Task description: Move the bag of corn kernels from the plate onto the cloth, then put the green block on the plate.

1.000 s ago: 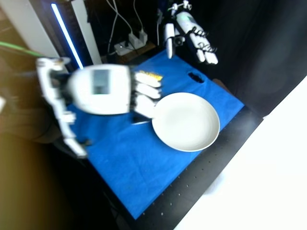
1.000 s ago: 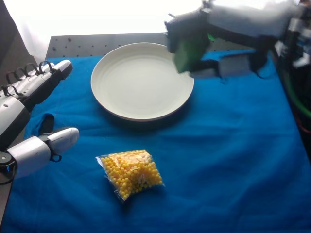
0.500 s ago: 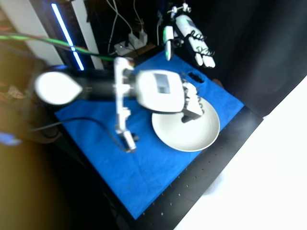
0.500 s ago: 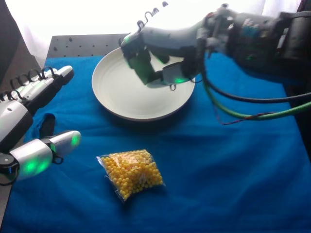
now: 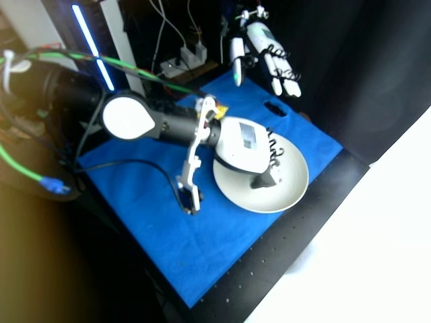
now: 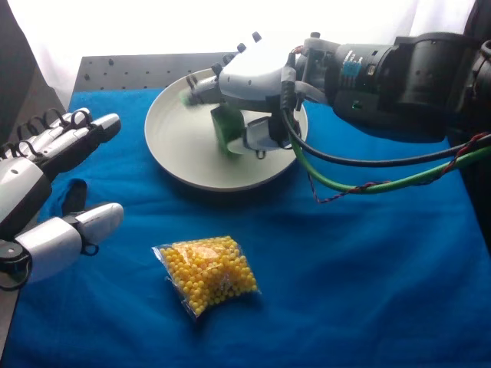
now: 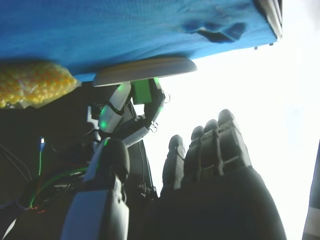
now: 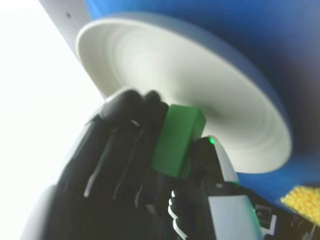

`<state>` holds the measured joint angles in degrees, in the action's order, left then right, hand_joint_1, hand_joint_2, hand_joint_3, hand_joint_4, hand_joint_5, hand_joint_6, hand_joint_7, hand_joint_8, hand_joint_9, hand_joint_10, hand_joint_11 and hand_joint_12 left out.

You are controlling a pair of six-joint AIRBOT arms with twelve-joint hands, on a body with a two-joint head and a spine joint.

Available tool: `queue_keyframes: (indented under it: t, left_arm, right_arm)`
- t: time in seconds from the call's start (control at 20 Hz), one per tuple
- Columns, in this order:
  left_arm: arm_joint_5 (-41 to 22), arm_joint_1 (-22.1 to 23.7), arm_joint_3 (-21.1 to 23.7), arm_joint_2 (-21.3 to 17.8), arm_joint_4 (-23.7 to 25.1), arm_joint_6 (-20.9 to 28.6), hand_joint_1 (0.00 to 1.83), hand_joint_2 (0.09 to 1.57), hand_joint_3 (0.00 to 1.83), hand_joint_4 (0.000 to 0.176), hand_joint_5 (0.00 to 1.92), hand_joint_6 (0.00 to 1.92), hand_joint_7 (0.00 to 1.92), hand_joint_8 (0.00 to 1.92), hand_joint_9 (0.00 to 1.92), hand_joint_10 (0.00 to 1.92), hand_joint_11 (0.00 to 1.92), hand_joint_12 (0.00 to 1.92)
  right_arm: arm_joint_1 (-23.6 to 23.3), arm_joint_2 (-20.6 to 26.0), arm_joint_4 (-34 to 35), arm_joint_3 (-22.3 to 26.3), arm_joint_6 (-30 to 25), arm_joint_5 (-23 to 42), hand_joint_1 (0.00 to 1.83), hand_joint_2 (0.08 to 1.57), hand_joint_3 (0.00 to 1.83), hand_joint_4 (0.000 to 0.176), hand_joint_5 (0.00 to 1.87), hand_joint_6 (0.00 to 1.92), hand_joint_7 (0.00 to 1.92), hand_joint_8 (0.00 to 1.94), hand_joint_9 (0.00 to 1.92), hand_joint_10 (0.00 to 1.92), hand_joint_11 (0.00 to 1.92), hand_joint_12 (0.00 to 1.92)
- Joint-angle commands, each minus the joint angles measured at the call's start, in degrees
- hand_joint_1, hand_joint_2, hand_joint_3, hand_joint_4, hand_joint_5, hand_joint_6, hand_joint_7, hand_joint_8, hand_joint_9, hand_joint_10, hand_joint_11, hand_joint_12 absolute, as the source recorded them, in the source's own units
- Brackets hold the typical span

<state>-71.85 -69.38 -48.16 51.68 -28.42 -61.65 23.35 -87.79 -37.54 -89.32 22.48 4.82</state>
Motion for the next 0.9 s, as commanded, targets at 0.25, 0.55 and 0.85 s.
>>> queue_keyframes:
  t: [0.25, 0.55, 0.85]
  left_arm:
    - [-7.4, 0.6, 0.0, 0.3, 1.1, 0.6, 0.56, 1.30, 0.00, 0.127, 0.22, 0.01, 0.00, 0.00, 0.00, 0.00, 0.00, 0.15]
    - [-7.8, 0.5, 0.2, 0.2, 0.8, 0.6, 0.56, 1.26, 0.00, 0.137, 0.19, 0.00, 0.00, 0.00, 0.00, 0.00, 0.00, 0.04]
    - [-9.0, 0.4, 0.5, -0.5, 0.7, 0.6, 0.43, 1.24, 0.00, 0.176, 0.17, 0.00, 0.00, 0.00, 0.00, 0.00, 0.00, 0.00]
  right_arm:
    - [-0.6, 1.2, 0.3, 2.3, -0.1, 6.2, 0.39, 1.17, 0.00, 0.062, 0.00, 0.00, 0.00, 0.00, 0.01, 0.00, 0.00, 0.60]
    - [-0.6, 11.7, 2.1, 11.2, -0.1, 19.7, 0.32, 1.06, 0.00, 0.086, 0.00, 0.00, 0.00, 0.00, 0.00, 0.00, 0.00, 0.18]
    - [0.2, 27.5, 7.6, 21.0, -0.1, 37.3, 0.45, 1.11, 0.02, 0.078, 0.00, 0.00, 0.00, 0.00, 0.00, 0.00, 0.00, 0.00]
